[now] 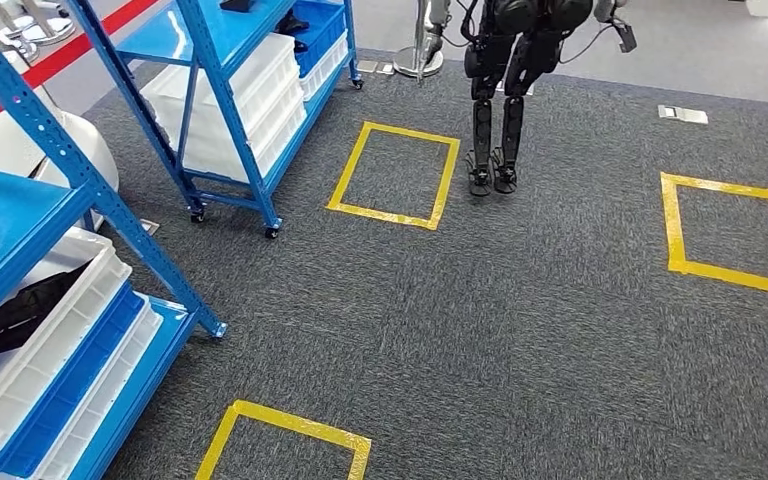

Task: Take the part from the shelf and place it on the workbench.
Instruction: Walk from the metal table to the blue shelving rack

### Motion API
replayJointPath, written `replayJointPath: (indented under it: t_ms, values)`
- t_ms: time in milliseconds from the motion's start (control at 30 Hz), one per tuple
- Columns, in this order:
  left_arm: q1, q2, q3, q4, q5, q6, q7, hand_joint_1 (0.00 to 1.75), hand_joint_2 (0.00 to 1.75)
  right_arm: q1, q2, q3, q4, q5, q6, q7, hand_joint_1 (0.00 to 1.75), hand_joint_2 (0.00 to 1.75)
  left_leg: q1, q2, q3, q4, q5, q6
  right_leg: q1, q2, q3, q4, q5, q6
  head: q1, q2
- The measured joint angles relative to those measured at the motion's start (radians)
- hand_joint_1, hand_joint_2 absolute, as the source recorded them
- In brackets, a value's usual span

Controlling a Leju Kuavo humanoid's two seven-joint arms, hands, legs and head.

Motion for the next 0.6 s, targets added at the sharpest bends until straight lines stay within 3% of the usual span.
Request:
replayJointPath:
  t_ms: [67, 133, 200, 267, 333, 367, 400, 433, 467, 500, 567, 600]
  values:
    - [-0.004, -0.002, -0.003, 0.0, 0.0, 0.0, 0.004, 0.0, 0.0, -0.003, 0.001, 0.009, 0.0, 0.002, 0.0, 0.0, 0.0, 0.0, -0.011, 0.022, 0.025, -0.053, 0.007, 0.01, 0.003, -0.019, 0.003, -0.001, -0.004, 0.006, 0.0, 0.0]
    - [-0.002, -0.005, -0.005, 0.0, 0.0, 0.0, 0.004, 0.0, 0.0, -0.005, 0.002, 0.017, 0.0, 0.003, -0.001, 0.0, 0.0, 0.0, -0.01, -0.003, 0.027, -0.063, 0.014, 0.017, 0.004, -0.036, 0.007, -0.003, -0.007, 0.014, 0.0, 0.0]
    - [0.001, -0.009, -0.005, 0.0, 0.0, 0.001, 0.003, 0.0, 0.0, -0.006, 0.001, 0.021, -0.001, 0.005, -0.001, 0.0, 0.0, 0.0, -0.003, -0.027, 0.037, -0.083, 0.028, 0.023, 0.004, -0.003, 0.001, 0.024, -0.024, 0.02, 0.002, 0.0]
    - [0.0, -0.012, -0.005, 0.0, 0.0, 0.001, 0.001, 0.0, 0.0, -0.003, -0.002, 0.024, -0.001, 0.006, -0.001, 0.001, 0.0, 0.0, 0.003, -0.052, 0.041, -0.092, 0.039, 0.029, -0.002, 0.059, -0.043, 0.123, -0.071, 0.018, 0.006, 0.0]
    - [-0.002, -0.012, -0.005, 0.0, -0.003, 0.001, 0.001, 0.0, 0.0, 0.0, -0.004, 0.026, -0.001, 0.005, 0.0, 0.003, 0.0, 0.0, 0.004, -0.083, 0.038, -0.092, 0.041, 0.032, -0.009, 0.084, -0.103, 0.242, -0.116, 0.019, 0.007, 0.0]
    - [-0.001, -0.013, -0.005, 0.0, -0.006, 0.0, 0.001, 0.0, 0.0, 0.001, -0.007, 0.027, -0.001, 0.004, 0.001, 0.004, 0.0, 0.0, 0.005, -0.099, 0.038, -0.091, 0.041, 0.03, -0.013, 0.087, -0.116, 0.265, -0.118, 0.026, 0.007, 0.0]
    - [0.0, -0.013, -0.006, 0.0, -0.009, -0.001, 0.001, 0.0, 0.0, 0.002, -0.009, 0.028, -0.001, 0.003, 0.001, 0.004, 0.0, 0.0, 0.007, -0.114, 0.038, -0.09, 0.041, 0.028, -0.017, 0.09, -0.111, 0.25, -0.104, 0.037, 0.007, 0.0]
    - [0.0, -0.014, -0.006, 0.0, -0.011, -0.002, 0.0, 0.0, 0.0, 0.002, -0.011, 0.029, -0.002, 0.002, 0.002, 0.004, 0.0, 0.0, 0.009, -0.129, 0.038, -0.087, 0.04, 0.024, -0.022, 0.097, -0.09, 0.2, -0.077, 0.05, 0.007, 0.0]
    - [0.0, -0.014, -0.006, 0.0, -0.012, -0.002, -0.002, 0.0, 0.0, 0.002, -0.013, 0.03, -0.002, 0.002, 0.002, 0.004, 0.0, 0.0, 0.011, -0.143, 0.036, -0.083, 0.039, 0.018, -0.029, 0.117, -0.06, 0.132, -0.047, 0.063, 0.008, 0.0]
    - [0.0, -0.014, -0.006, 0.0, -0.012, -0.003, -0.003, 0.0, 0.0, 0.002, -0.014, 0.032, -0.003, 0.001, 0.002, 0.004, 0.0, 0.0, 0.01, -0.156, 0.032, -0.075, 0.035, 0.011, -0.032, 0.137, -0.036, 0.072, -0.024, 0.069, 0.01, 0.0]
    - [-0.001, -0.013, -0.006, 0.0, -0.013, -0.003, -0.008, 0.0, 0.0, 0.002, -0.015, 0.035, -0.003, 0.0, 0.002, 0.002, 0.0, 0.0, 0.008, -0.177, 0.024, -0.064, 0.029, -0.003, -0.034, 0.161, -0.011, 0.011, -0.004, 0.061, 0.009, 0.0]
    - [0.0, -0.013, -0.006, 0.0, -0.013, -0.003, -0.01, 0.0, 0.0, 0.001, -0.015, 0.035, -0.003, 0.0, 0.002, 0.001, 0.0, 0.0, 0.008, -0.186, 0.021, -0.062, 0.028, -0.01, -0.03, 0.153, -0.009, 0.008, -0.003, 0.05, 0.008, 0.0]
